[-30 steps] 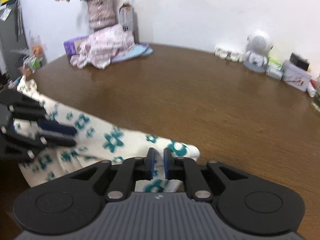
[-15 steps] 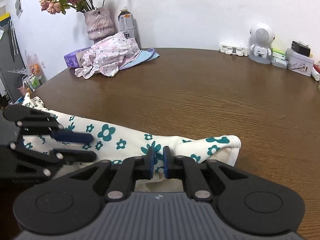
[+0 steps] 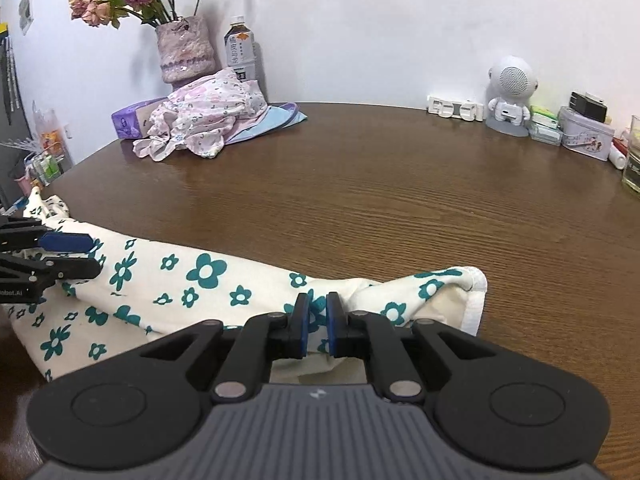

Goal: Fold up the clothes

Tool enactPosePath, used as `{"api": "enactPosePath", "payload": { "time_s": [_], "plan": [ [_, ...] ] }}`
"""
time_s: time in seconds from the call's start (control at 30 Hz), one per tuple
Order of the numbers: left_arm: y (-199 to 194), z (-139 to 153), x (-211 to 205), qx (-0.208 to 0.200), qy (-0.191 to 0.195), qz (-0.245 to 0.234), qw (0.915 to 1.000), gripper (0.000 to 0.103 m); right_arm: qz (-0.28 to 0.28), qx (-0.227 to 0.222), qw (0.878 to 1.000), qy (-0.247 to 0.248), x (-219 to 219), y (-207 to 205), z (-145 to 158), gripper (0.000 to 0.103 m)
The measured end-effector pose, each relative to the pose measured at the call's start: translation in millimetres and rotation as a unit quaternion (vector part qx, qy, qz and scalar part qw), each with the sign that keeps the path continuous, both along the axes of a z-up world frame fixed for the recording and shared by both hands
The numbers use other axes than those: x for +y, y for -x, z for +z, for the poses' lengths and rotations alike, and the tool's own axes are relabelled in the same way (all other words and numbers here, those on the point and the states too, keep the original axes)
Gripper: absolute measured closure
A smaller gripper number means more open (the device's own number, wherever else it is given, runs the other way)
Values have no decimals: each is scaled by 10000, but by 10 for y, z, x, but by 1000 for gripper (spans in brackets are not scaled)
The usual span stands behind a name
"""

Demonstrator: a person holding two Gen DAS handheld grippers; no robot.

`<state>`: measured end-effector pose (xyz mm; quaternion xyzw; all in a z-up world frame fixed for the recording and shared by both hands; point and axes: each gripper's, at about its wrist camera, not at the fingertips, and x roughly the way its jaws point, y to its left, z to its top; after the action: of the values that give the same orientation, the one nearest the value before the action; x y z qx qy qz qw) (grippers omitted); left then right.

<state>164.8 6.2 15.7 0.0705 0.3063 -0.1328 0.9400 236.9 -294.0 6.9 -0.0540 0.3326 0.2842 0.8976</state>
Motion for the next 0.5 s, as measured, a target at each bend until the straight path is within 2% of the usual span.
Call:
{"api": "enactPosePath", "payload": {
  "time_s": [0.1, 0.3, 0.5],
  "plan": [
    [-11, -8, 49, 42, 150, 2, 9999, 62, -63, -106, 9999, 17, 11, 46, -14, 95],
    [-7, -10, 40, 29, 131, 17, 9999, 62, -151, -306, 9994, -51, -72, 178, 14, 95],
    [10, -12, 50, 24, 155, 40, 9999, 61, -468, -330, 9982, -162, -235, 189, 60, 95]
  ]
}}
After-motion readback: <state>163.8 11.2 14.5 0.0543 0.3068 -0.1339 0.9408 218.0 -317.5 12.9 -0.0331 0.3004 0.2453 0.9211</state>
